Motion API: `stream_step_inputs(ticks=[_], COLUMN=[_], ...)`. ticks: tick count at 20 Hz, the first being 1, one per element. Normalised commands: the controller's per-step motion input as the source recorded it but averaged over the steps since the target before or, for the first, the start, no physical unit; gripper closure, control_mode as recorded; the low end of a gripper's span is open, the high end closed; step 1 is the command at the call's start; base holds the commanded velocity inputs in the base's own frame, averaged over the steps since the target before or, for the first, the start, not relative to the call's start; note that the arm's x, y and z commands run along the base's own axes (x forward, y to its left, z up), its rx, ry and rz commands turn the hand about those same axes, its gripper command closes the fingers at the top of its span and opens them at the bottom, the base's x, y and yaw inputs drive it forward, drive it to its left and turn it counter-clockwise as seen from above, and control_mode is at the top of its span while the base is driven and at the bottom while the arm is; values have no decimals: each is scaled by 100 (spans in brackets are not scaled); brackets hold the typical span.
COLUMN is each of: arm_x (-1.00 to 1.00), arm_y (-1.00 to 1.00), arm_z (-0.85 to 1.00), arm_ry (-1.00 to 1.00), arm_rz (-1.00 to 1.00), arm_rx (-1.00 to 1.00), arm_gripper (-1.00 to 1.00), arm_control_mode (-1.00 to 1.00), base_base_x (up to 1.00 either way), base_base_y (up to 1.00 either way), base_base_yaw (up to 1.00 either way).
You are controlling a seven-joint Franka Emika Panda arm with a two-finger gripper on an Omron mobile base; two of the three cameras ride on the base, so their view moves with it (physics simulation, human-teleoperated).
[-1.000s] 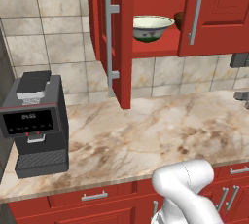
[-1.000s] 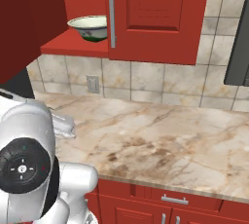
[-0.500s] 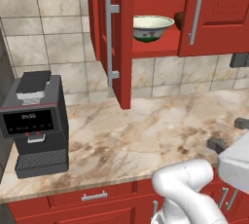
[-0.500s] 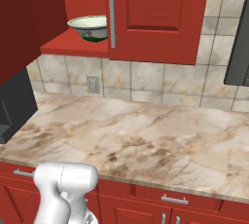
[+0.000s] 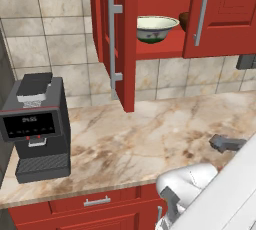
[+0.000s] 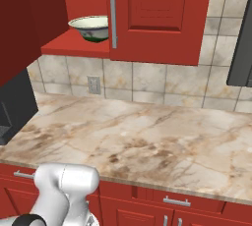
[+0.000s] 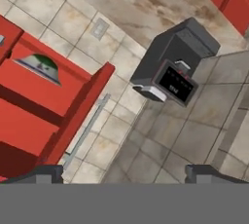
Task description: Open the cabinet. Pick the bowls from the counter and place them in the cabinet. Then close the cabinet.
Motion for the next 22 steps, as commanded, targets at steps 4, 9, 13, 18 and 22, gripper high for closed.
stream_step_inputs(ticks=[4, 9, 13, 18, 22], arm_x=[28, 59, 63, 58, 45], arm_y=[45, 23, 0, 0, 0], arm_z=[0, 0, -25, -32, -40], arm_ry=[1, 5, -4, -13, -24], arm_rz=[-10, -6, -1, 0, 0], arm_rx=[-9, -5, -1, 0, 0], arm_gripper=[-100, -100, -100, -100, -100], arm_control_mode=[-100, -100, -100, -100, -100], base_base_x=[0, 0, 0, 0, 0], base_base_y=[0, 0, 0, 0, 0], base_base_yaw=[0, 0, 0, 0, 0])
